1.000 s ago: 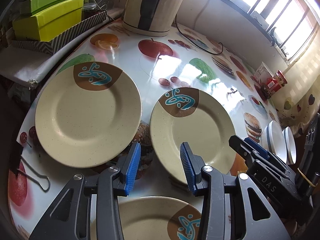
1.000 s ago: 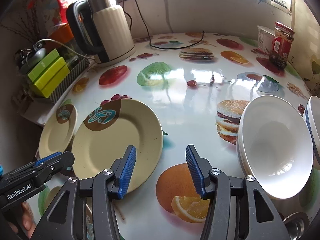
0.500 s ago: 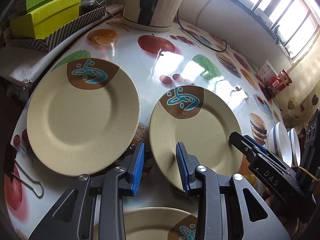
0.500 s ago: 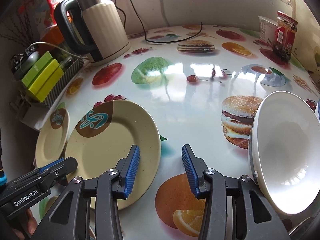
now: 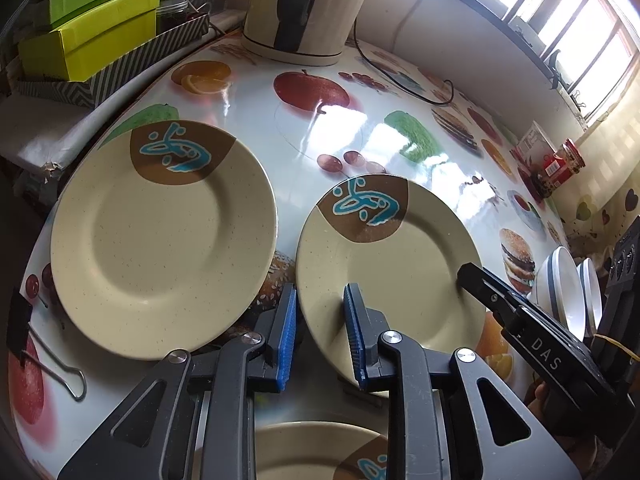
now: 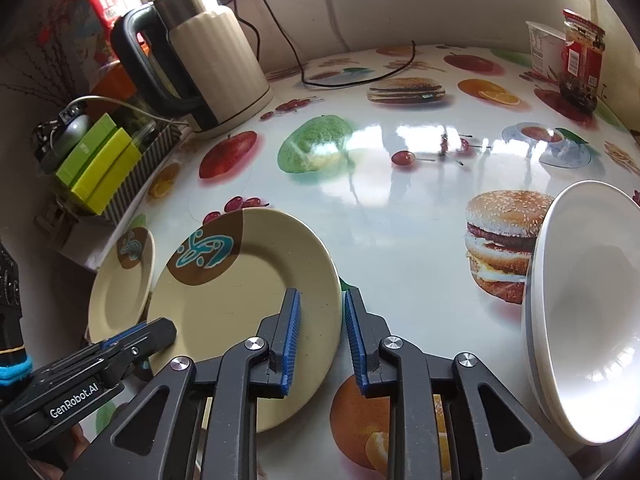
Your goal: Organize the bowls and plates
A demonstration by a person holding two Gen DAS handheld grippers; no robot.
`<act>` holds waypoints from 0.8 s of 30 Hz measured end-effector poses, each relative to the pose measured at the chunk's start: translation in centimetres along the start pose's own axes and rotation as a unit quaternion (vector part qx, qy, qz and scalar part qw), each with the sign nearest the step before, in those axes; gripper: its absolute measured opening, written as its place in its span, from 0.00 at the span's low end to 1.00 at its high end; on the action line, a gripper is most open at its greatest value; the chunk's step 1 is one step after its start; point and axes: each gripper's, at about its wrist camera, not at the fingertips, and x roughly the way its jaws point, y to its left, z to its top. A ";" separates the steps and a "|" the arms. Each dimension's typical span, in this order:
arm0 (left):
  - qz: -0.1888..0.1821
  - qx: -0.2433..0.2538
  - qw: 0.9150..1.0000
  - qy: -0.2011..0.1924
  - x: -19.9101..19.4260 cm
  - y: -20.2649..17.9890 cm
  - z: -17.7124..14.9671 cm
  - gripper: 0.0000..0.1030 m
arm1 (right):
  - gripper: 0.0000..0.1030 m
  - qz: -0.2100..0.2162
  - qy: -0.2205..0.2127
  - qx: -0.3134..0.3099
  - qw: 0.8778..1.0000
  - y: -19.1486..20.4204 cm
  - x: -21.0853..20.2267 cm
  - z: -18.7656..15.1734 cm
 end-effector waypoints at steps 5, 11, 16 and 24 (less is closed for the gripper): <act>0.005 0.002 1.000 -0.001 -0.1 -0.1 0.0 0.24 | 0.20 0.005 -0.001 0.005 1.000 -0.1 0.0 0.0; 0.007 0.005 1.000 -0.003 -0.3 -0.3 -0.1 0.24 | 0.20 0.009 -0.001 0.009 1.000 -0.3 -0.1 0.0; 0.005 0.005 1.000 -0.008 -0.9 -0.3 -0.3 0.24 | 0.20 0.010 -0.003 0.007 1.000 -0.2 -0.5 -0.1; 0.005 0.007 1.000 -0.019 -2.6 -0.2 -0.9 0.24 | 0.20 0.013 -0.009 -0.001 1.000 0.3 -1.9 -0.5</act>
